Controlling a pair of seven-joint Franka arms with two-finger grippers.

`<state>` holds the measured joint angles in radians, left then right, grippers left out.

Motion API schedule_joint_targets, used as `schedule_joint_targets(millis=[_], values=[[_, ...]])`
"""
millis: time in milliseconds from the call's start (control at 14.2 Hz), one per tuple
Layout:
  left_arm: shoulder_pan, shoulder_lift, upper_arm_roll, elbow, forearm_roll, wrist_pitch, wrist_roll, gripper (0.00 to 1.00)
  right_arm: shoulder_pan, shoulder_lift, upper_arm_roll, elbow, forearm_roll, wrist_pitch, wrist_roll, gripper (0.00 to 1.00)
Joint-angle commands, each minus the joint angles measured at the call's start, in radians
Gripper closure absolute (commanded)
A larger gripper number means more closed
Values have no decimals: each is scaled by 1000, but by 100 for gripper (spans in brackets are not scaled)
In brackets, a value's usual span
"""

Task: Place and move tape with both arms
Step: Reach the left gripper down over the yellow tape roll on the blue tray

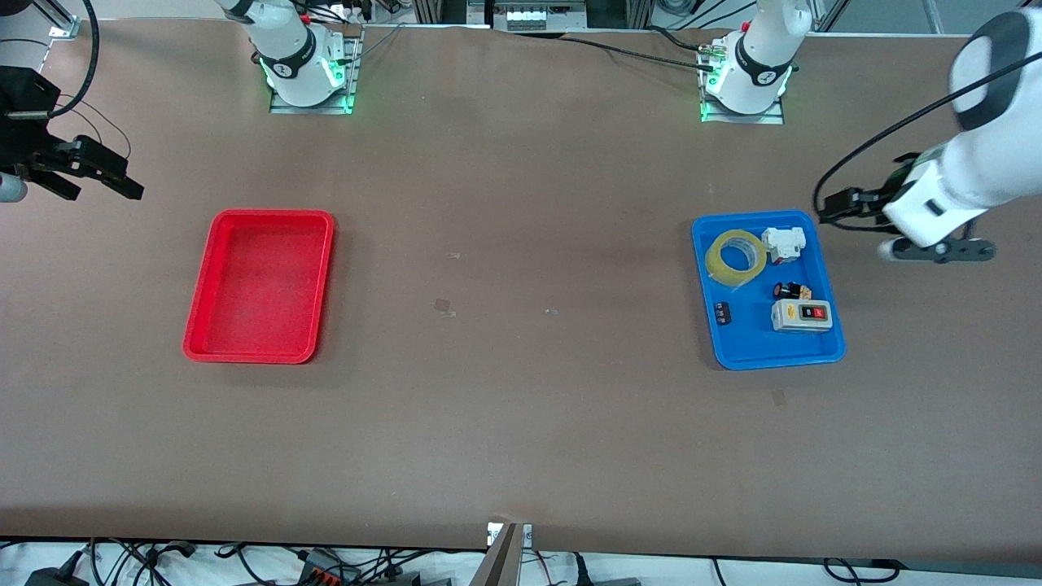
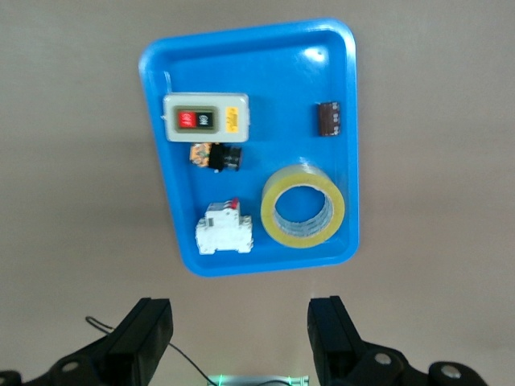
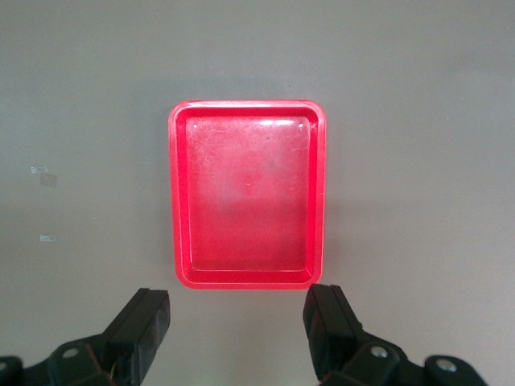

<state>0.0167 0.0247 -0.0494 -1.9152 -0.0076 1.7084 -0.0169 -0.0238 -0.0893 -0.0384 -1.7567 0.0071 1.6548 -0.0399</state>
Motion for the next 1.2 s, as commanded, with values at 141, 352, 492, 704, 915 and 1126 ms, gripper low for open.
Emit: schedule_joint_targets(millis=[141,352,492,704,915,1126], values=[[12,-41,-23,-282,5,279,63,0,-1,-6,8,6,-9,-18,-8,0],[11,-40,-23,-416,5,452,63,0,-1,-6,8,6,-10,-15,-8,0],[11,-10,-23,-479,5,567,63,0,1,-4,8,6,-10,-15,-9,0],[11,64,-24,-502,2,663,55,0,-1,-3,8,6,-10,-12,-9,0],[11,133,-26,-493,-50,689,51,0,-1,-3,8,6,-10,-12,-9,0],[11,175,-26,-489,-150,703,58,9,5,-3,8,6,-10,-12,-11,0]])
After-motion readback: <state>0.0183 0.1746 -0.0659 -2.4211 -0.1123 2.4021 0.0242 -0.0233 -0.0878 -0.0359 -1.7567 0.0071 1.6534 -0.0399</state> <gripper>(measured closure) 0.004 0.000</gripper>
